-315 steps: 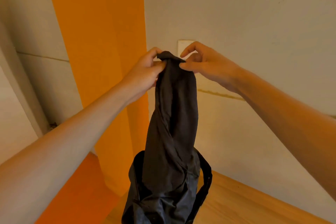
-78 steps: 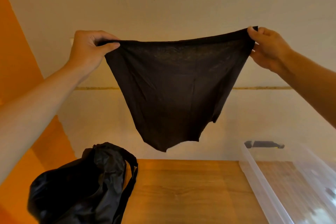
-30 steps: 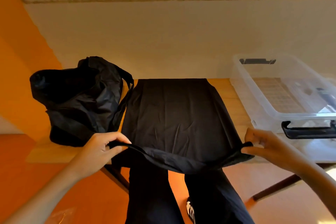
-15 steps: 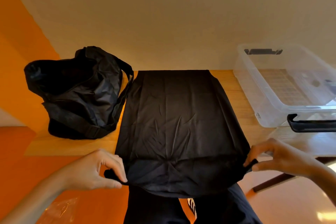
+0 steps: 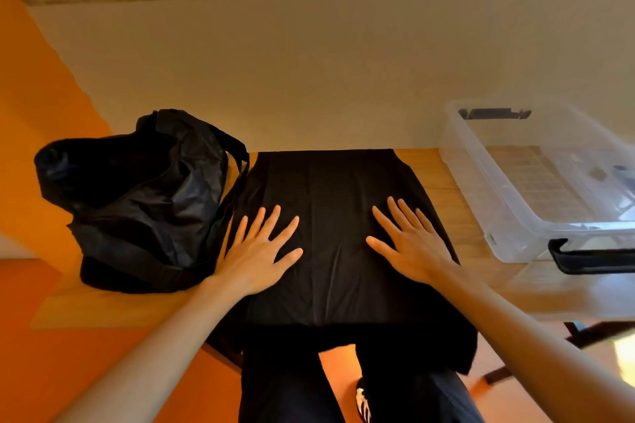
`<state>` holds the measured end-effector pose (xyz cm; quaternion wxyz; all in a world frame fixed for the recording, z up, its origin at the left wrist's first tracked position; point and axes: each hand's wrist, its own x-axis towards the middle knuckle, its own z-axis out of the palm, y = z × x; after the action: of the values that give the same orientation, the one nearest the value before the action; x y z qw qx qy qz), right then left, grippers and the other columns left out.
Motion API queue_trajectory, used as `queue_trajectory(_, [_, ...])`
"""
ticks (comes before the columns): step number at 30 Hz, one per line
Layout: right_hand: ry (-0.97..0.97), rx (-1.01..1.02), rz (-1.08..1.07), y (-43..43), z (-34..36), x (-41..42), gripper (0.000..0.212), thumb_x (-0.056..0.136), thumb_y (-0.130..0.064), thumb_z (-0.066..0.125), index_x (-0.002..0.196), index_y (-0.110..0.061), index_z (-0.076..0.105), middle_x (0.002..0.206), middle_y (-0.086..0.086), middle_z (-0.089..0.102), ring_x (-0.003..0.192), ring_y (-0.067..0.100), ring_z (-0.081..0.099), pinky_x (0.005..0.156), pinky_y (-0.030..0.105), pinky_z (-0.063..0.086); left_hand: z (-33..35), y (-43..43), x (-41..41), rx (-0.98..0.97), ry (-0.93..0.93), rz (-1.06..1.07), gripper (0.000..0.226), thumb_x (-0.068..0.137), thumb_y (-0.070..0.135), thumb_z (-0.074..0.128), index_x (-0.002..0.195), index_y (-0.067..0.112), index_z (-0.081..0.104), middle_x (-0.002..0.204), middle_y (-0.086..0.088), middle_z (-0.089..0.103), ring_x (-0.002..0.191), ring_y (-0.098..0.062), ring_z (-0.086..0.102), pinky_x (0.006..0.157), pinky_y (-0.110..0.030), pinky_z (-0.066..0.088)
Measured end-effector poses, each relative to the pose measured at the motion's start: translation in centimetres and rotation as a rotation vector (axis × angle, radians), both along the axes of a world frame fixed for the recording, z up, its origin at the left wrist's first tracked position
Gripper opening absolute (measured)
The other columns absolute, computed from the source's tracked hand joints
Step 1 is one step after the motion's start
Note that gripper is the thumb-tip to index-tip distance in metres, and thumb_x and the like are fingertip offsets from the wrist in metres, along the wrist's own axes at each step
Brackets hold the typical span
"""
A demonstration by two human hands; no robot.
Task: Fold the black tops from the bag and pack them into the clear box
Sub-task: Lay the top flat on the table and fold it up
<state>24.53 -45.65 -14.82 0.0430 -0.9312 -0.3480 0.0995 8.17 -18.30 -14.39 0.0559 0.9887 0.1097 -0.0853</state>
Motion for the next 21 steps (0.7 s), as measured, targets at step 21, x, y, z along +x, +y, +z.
queue_trajectory(21, [-0.023,-0.055,-0.142,4.9,-0.5,6.8,0.086,0.085,-0.083,-0.008,0.158,-0.039,-0.017,0.168,0.004,-0.023,0.152,0.022,-0.026,0.122,0.043,-0.016,-0.4,2.7,6.0,0.076,-0.028,0.043,0.088,0.08,0.082,-0.01,0.158,0.042,-0.018,0.166,0.002,-0.028,0.153,-0.021,-0.028,0.127,-0.043,-0.011])
